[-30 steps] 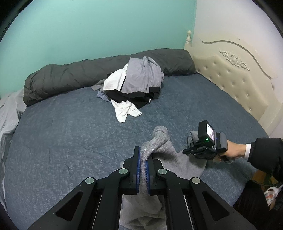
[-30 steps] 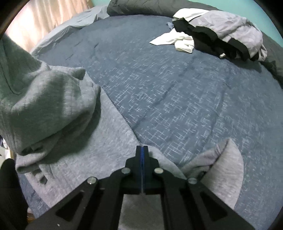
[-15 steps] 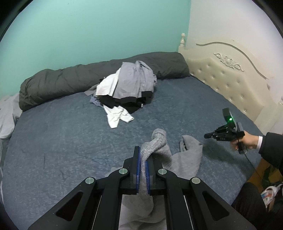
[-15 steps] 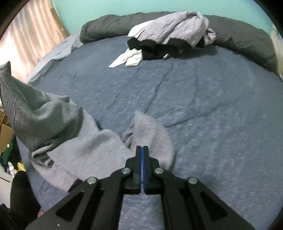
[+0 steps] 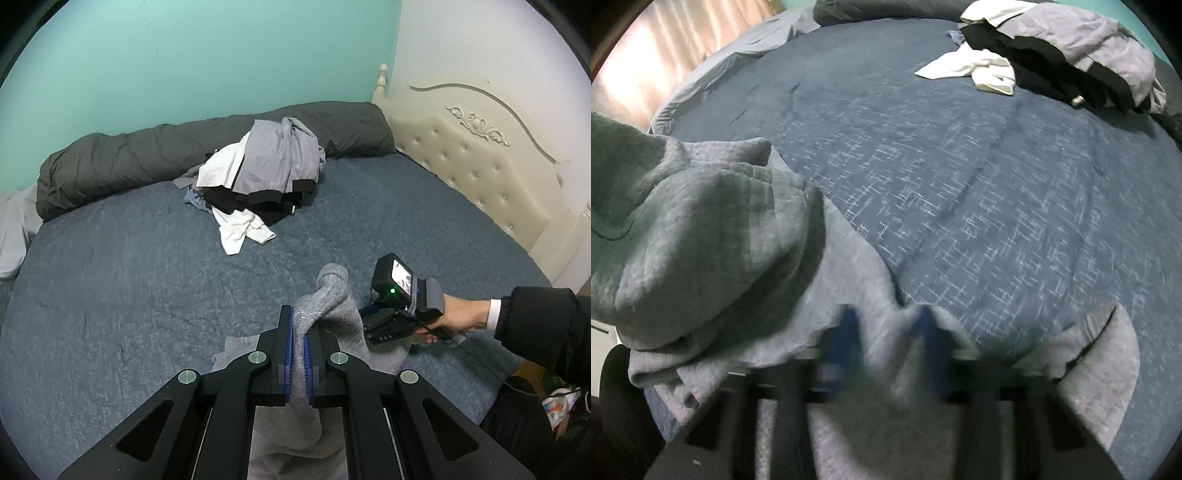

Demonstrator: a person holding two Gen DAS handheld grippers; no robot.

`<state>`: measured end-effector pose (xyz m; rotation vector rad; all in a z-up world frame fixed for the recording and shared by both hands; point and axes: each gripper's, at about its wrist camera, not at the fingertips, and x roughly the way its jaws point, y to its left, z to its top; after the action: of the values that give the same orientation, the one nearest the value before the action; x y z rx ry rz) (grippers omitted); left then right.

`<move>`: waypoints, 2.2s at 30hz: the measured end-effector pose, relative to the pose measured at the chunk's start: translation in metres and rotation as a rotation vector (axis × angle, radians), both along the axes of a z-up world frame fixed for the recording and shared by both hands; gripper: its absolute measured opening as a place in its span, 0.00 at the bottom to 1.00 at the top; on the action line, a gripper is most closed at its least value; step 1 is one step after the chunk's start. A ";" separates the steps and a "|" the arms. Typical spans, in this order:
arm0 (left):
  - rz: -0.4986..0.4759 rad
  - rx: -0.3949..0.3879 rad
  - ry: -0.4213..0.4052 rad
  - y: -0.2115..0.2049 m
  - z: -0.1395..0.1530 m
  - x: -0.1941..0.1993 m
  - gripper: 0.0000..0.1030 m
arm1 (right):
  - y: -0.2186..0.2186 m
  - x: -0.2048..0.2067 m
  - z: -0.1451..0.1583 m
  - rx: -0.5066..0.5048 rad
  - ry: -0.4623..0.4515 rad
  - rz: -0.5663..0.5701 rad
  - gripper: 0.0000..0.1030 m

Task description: Fold clothes

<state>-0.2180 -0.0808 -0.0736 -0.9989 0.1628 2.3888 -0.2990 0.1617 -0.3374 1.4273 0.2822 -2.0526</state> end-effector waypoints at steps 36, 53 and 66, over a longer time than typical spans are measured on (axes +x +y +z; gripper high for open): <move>-0.042 -0.020 -0.172 0.041 -0.078 0.003 0.05 | 0.147 0.060 0.087 -0.174 0.043 -0.121 0.44; -0.037 0.024 -0.173 0.026 -0.087 -0.006 0.05 | -0.004 0.003 0.027 0.018 0.004 0.166 0.53; 0.015 0.041 -0.223 0.001 -0.117 -0.020 0.05 | -0.055 0.023 -0.010 0.226 0.109 0.384 0.55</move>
<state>-0.2384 -0.0801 -0.1906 -1.2410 0.0239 2.2639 -0.2755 0.1070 -0.3475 1.2703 0.7925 -1.8236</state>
